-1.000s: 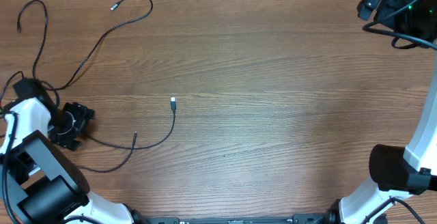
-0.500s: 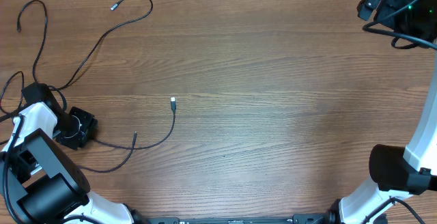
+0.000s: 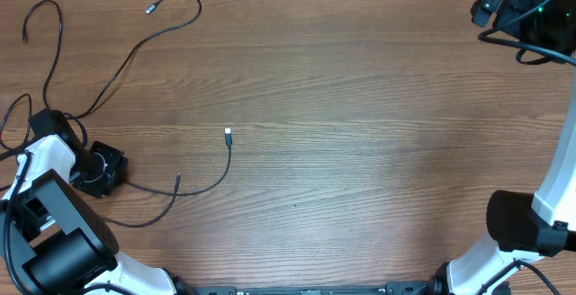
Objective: Untangle cables
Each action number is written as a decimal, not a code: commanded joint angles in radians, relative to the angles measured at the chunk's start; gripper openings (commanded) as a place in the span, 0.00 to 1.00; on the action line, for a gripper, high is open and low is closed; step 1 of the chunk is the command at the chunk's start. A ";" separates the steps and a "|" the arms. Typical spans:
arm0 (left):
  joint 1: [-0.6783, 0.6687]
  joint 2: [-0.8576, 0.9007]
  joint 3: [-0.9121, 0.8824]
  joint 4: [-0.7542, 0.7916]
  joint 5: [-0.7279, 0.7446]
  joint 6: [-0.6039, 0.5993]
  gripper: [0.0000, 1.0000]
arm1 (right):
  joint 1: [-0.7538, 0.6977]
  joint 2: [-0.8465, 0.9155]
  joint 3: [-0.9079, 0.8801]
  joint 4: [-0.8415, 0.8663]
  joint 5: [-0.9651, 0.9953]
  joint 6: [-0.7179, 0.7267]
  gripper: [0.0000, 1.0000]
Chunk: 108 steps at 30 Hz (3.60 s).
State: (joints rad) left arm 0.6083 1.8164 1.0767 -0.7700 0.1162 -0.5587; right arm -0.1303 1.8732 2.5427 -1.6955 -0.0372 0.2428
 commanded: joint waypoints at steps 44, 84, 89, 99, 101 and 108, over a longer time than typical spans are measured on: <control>0.074 0.123 0.248 0.163 0.353 -0.015 0.16 | -0.001 -0.018 0.003 0.002 0.002 0.004 1.00; -0.155 -0.092 0.302 -0.348 0.401 0.252 0.67 | -0.001 -0.018 0.003 0.002 0.002 0.004 1.00; -0.155 -0.213 0.298 -0.431 0.246 0.218 0.66 | -0.001 -0.018 0.003 0.002 0.002 0.004 1.00; -0.146 -0.293 0.127 -0.408 -0.053 -0.071 1.00 | -0.001 -0.018 0.003 0.002 0.002 0.004 1.00; -0.146 -0.292 0.065 -0.356 -0.053 -0.077 0.99 | -0.001 -0.018 0.003 0.002 0.002 0.004 1.00; -0.146 -0.292 -0.085 -0.287 -0.038 -0.140 1.00 | -0.001 -0.018 0.003 0.002 0.002 0.004 1.00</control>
State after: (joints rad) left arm 0.4561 1.5253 1.0290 -1.0622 0.0994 -0.6174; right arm -0.1303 1.8732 2.5427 -1.6955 -0.0372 0.2428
